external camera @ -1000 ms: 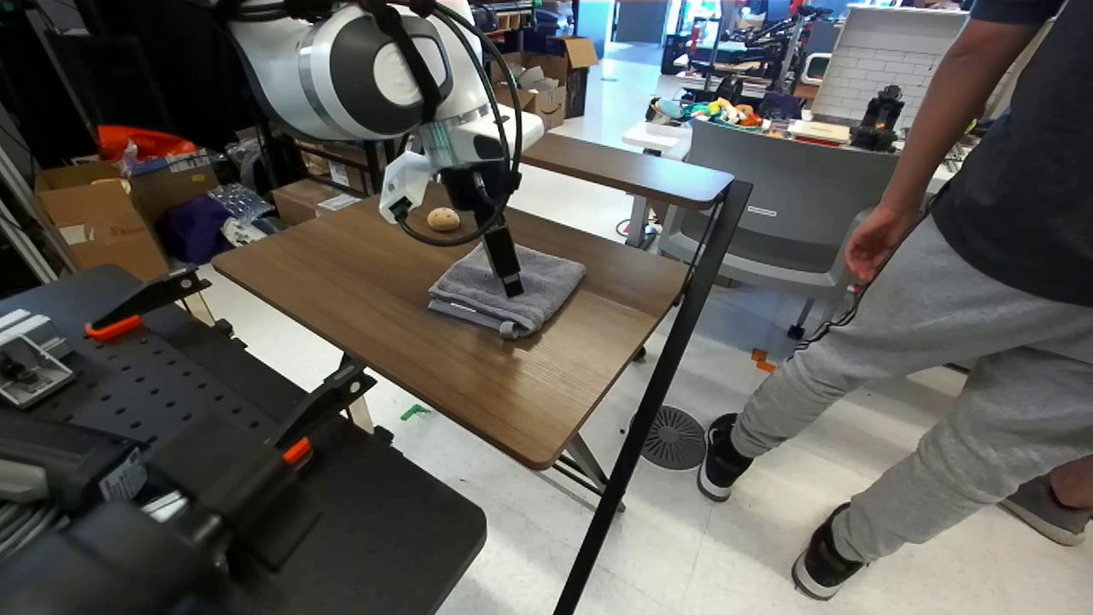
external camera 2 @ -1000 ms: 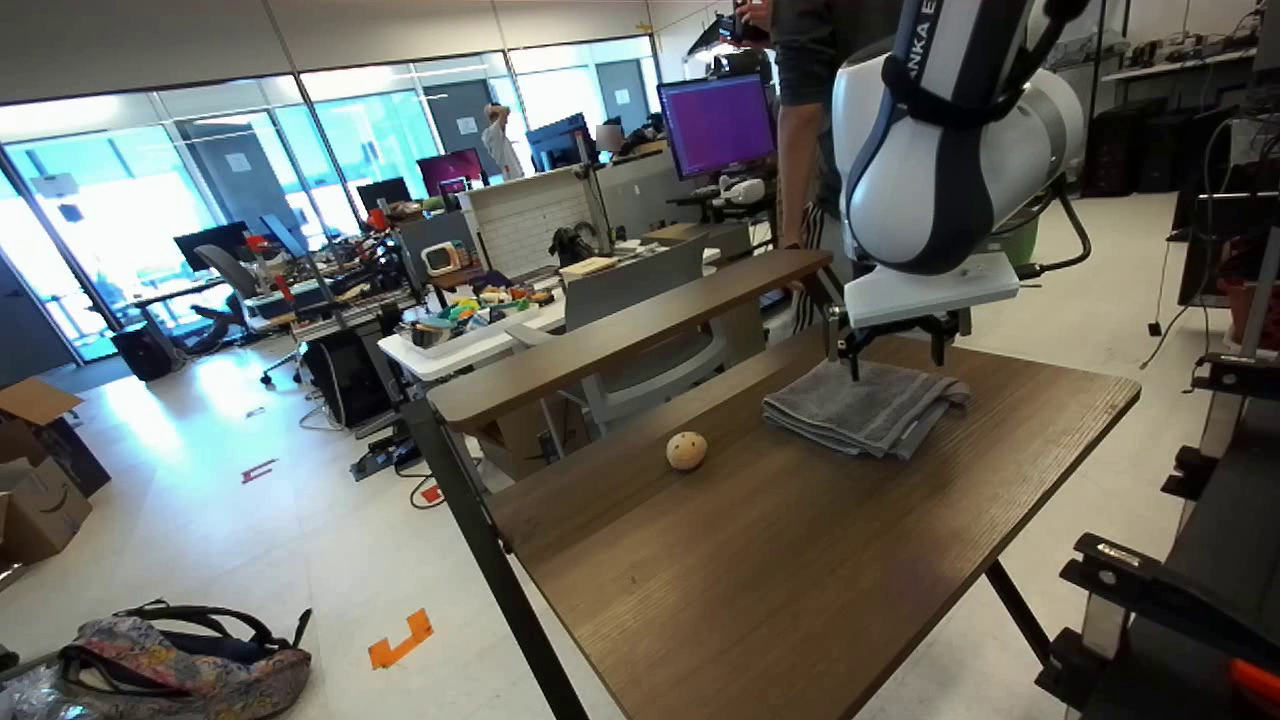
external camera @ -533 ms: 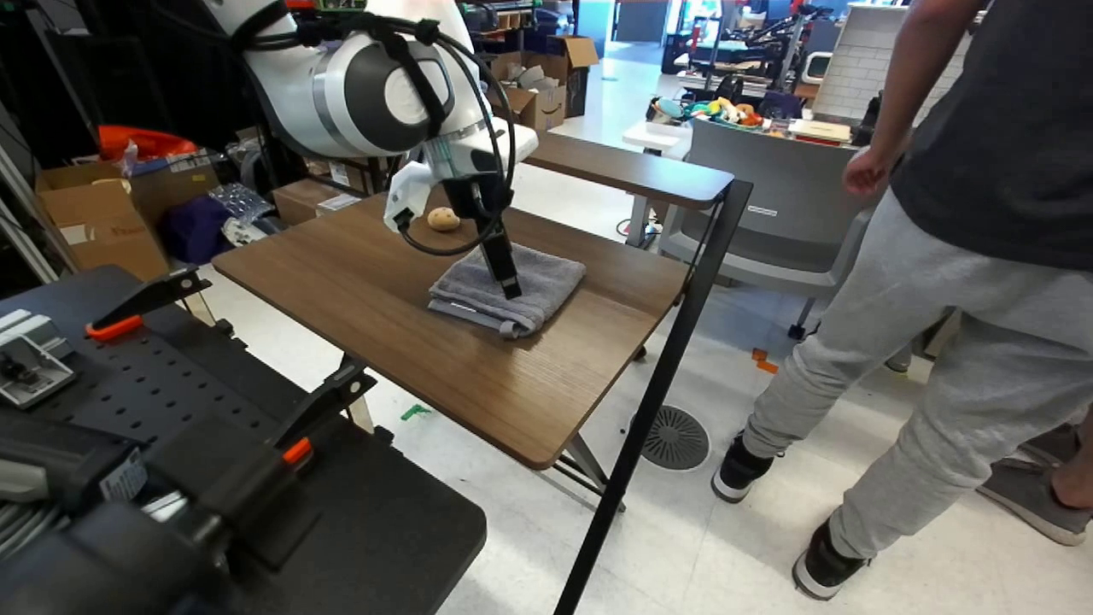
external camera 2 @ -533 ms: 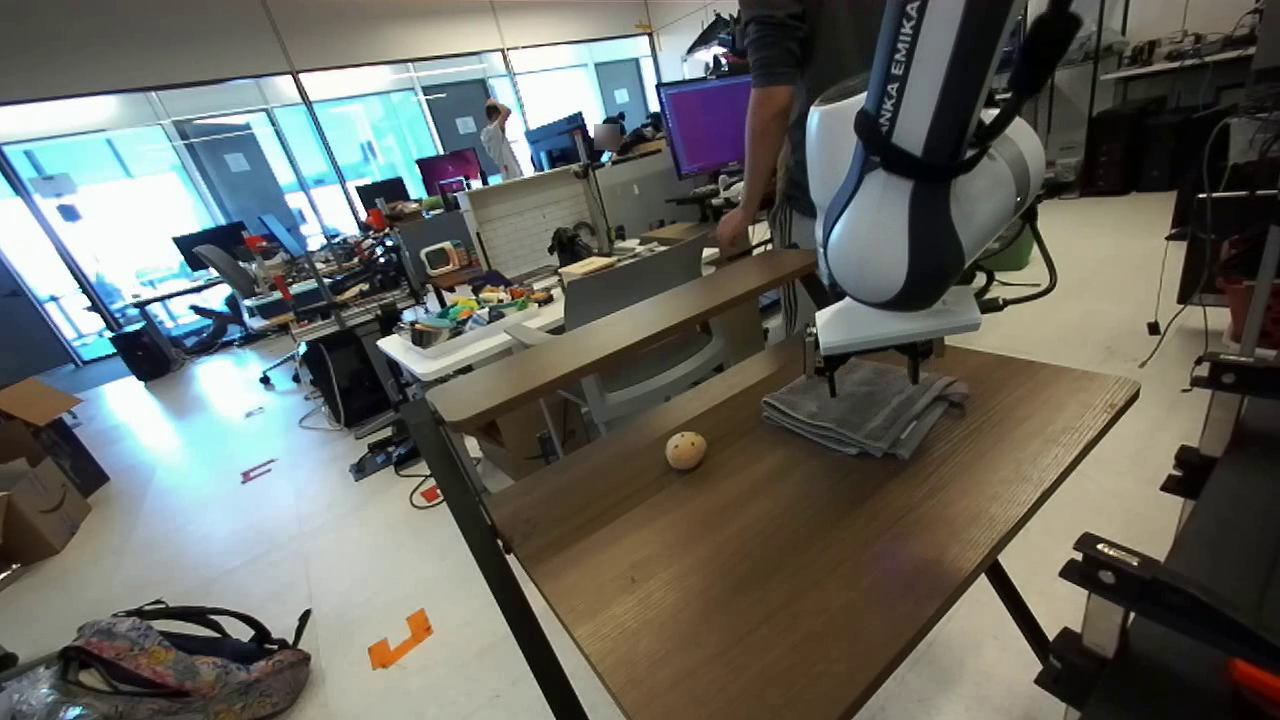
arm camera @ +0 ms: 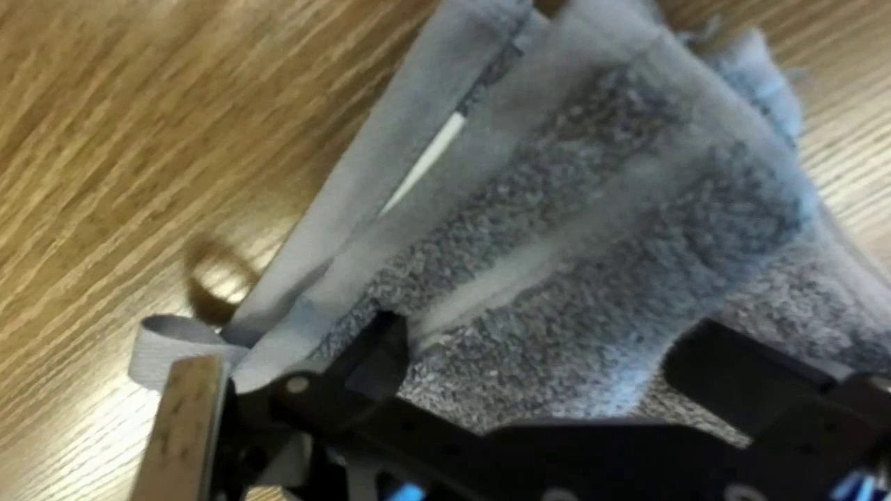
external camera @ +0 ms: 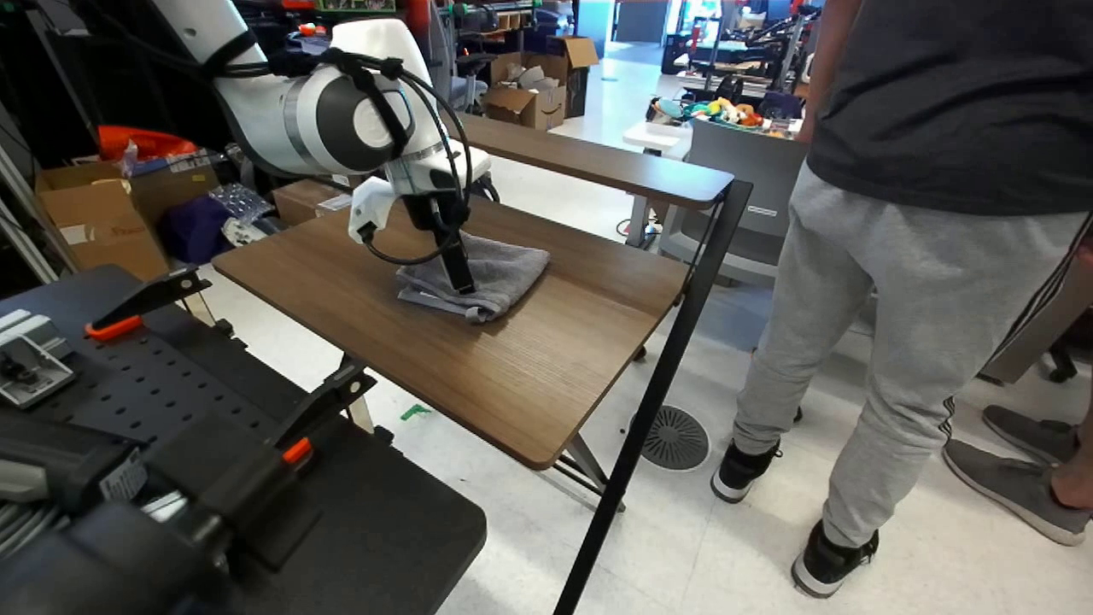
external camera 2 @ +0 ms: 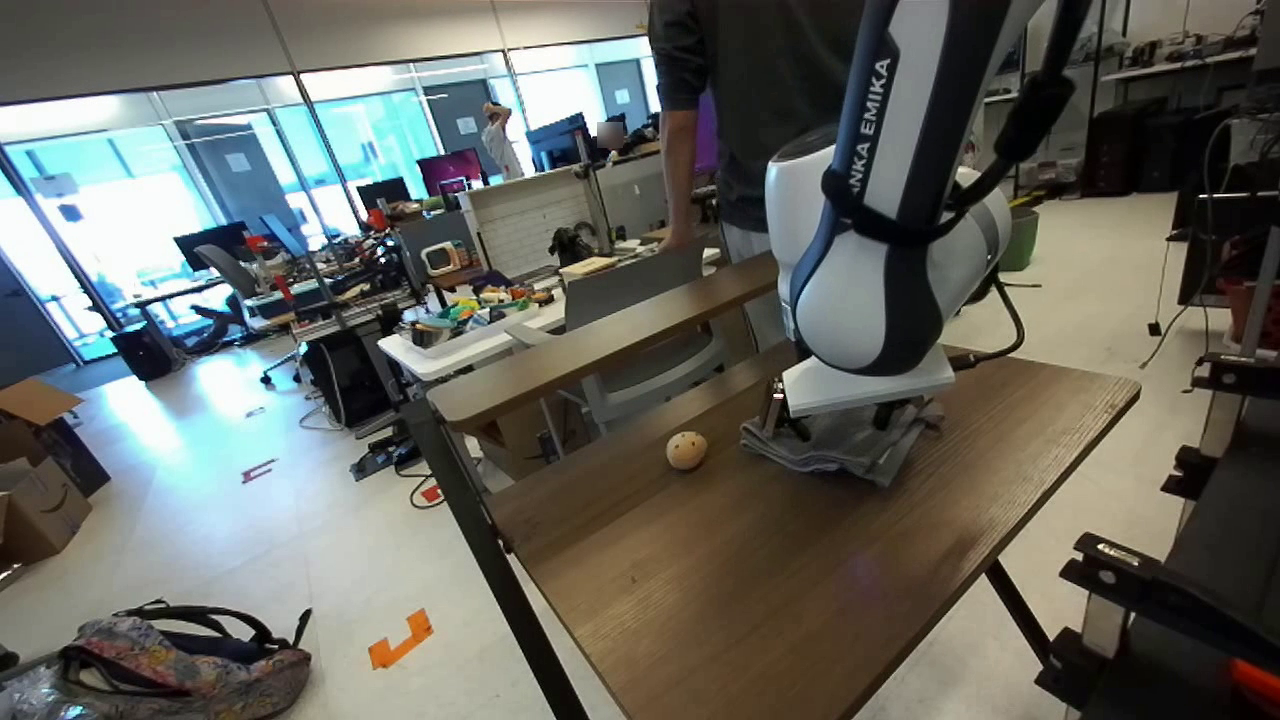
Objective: Move the cookie backwards, wipe the tabletop with the grey towel
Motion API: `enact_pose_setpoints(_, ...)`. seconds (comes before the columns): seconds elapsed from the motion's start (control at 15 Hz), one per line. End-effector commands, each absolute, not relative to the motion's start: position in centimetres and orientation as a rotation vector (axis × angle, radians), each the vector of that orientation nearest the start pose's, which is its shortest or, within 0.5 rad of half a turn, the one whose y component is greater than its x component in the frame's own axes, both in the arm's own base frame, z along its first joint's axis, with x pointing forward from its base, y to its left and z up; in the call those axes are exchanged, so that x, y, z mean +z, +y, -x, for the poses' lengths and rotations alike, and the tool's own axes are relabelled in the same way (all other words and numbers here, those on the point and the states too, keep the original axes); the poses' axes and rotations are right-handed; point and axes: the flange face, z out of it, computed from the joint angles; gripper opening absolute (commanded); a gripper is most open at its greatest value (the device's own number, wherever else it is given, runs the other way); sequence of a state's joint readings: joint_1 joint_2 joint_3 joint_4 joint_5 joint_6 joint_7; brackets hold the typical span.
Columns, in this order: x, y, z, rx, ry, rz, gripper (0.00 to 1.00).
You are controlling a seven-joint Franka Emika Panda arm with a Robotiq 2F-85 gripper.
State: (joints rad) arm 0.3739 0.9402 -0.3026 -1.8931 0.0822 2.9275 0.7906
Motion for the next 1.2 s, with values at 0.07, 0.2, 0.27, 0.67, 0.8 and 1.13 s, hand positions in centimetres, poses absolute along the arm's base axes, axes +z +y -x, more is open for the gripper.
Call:
enact_pose_setpoints(0.07, 3.0, 2.6, -60.9, -0.369, 1.101, 3.095, 1.0)
enact_pose_setpoints(0.2, 0.5, -0.9, -61.4, -0.411, 1.262, 3.087, 1.0)
enact_pose_setpoints(0.27, -1.2, -3.3, -61.6, -0.467, 1.345, 3.068, 1.0)
enact_pose_setpoints(0.67, -3.8, -11.7, -63.9, -0.668, 1.814, 2.855, 1.0)
enact_pose_setpoints(0.8, -3.7, -13.0, -65.7, -0.736, 1.957, 2.73, 1.0)
enact_pose_setpoints(1.13, -1.9, -10.7, -70.4, -0.866, 2.193, 2.438, 1.0)
